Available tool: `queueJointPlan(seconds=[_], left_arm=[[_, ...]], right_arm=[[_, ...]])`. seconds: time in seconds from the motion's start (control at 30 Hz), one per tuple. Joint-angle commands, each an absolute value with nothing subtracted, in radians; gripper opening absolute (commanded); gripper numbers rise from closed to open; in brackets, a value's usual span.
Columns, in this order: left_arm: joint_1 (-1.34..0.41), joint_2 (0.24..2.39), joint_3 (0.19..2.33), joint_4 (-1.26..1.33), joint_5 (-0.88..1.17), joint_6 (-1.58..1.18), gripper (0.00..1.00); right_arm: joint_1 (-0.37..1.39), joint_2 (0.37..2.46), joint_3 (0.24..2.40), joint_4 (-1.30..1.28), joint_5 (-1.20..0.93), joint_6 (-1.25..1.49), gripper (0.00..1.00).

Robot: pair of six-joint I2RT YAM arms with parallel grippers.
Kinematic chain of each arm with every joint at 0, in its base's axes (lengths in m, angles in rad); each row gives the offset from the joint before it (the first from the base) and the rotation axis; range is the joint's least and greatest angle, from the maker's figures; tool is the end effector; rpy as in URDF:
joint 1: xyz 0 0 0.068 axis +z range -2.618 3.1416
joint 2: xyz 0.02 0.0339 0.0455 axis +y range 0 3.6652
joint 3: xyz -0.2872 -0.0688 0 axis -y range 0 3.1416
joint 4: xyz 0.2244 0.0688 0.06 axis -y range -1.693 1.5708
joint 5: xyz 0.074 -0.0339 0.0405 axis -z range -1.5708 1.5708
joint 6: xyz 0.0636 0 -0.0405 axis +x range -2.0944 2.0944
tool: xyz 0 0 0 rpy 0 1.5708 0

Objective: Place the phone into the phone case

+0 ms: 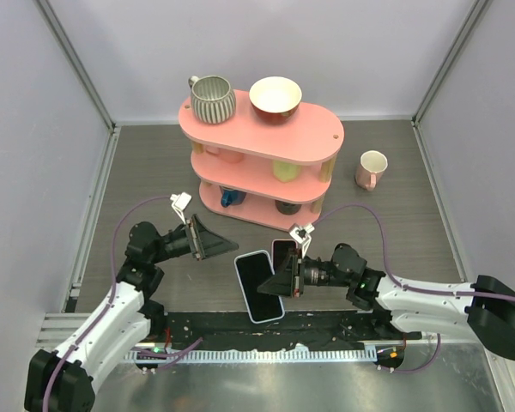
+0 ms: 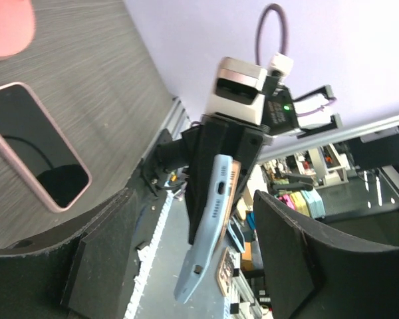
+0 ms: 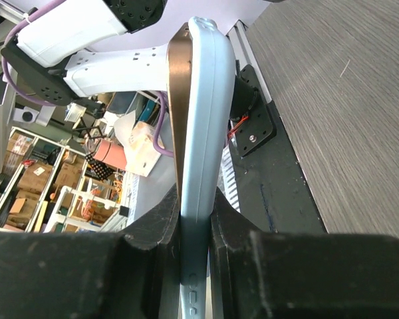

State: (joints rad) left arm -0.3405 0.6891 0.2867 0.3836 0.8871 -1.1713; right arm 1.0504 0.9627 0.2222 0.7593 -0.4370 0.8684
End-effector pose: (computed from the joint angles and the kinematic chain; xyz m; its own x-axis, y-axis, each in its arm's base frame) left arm 0.1178 -0.0941 0.2613 -0.8743 -0.3076 -0.3755 0.3499 0.1367 -0.9268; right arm 0.0729 0.1814 0.2446 -0.7546 0.0742 -0.6520 -0.6509 0.0414 0.7580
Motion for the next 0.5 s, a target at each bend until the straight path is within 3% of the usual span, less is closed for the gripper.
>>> queueJointPlan(seconds=[0.0, 0.2, 0.47], left_arm=[[-0.360, 0.693, 0.270, 0.617, 0.937, -1.246, 0.75], [-0.388, 0.729, 0.275, 0.623, 0.943, -1.226, 0.76], [-0.411, 0.752, 0.267, 0.618, 0.951, -1.215, 0.68]], right_arm=[[1.045, 0.968, 0.261, 0.908, -0.462, 0.897, 0.09], [1.023, 1.038, 0.267, 0.981, -0.448, 0.929, 0.09], [0.993, 1.134, 0.281, 1.170, -0.505, 1.018, 0.09]])
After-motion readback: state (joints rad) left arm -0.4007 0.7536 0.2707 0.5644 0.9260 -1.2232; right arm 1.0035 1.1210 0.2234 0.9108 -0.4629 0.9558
